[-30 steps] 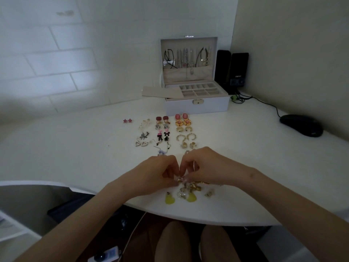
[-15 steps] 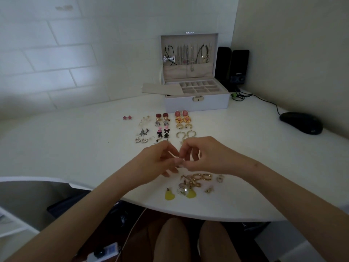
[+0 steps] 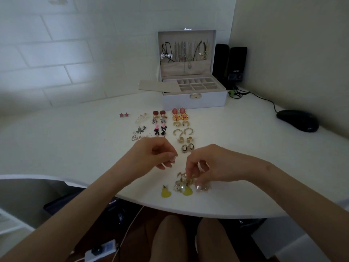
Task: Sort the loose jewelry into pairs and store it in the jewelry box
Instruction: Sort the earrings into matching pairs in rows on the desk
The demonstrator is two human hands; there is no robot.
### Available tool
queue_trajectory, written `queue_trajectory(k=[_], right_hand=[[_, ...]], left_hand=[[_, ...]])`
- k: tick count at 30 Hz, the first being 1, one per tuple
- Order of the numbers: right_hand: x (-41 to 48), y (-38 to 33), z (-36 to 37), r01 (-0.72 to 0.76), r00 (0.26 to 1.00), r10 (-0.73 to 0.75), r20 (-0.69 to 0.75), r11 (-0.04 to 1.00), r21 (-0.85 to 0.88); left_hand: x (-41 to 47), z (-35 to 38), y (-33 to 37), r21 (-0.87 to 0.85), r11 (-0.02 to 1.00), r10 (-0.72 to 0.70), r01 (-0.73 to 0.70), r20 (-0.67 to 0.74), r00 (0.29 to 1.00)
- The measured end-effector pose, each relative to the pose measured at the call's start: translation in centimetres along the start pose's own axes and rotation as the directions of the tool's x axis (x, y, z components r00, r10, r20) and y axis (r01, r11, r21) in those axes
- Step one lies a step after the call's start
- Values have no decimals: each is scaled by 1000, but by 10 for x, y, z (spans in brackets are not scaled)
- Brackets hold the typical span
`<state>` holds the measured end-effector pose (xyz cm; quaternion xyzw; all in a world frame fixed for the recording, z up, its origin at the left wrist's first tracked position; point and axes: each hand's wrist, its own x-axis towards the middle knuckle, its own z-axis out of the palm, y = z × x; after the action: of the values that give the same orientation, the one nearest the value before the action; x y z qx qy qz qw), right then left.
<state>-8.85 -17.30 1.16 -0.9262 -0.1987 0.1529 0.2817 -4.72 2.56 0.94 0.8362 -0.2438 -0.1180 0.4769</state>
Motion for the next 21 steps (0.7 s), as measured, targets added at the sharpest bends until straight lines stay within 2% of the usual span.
queue_trajectory(k=[10, 13, 17, 21], right_hand=[[5, 2, 2, 2, 995, 5, -99, 997, 72], [6, 2, -5, 19, 991, 11, -133, 976, 219], [14, -3, -11, 82, 982, 10, -187, 875, 478], [31, -10, -11, 120, 970, 18, -243, 831, 543]], left_hand=[[-4, -1, 2, -13, 999, 29, -29, -27, 999], [-4, -3, 2, -50, 998, 36, -38, -48, 998], [-4, -8, 1, -145, 989, 12, -19, -56, 998], [-4, -17, -3, -151, 988, 9, -24, -101, 995]])
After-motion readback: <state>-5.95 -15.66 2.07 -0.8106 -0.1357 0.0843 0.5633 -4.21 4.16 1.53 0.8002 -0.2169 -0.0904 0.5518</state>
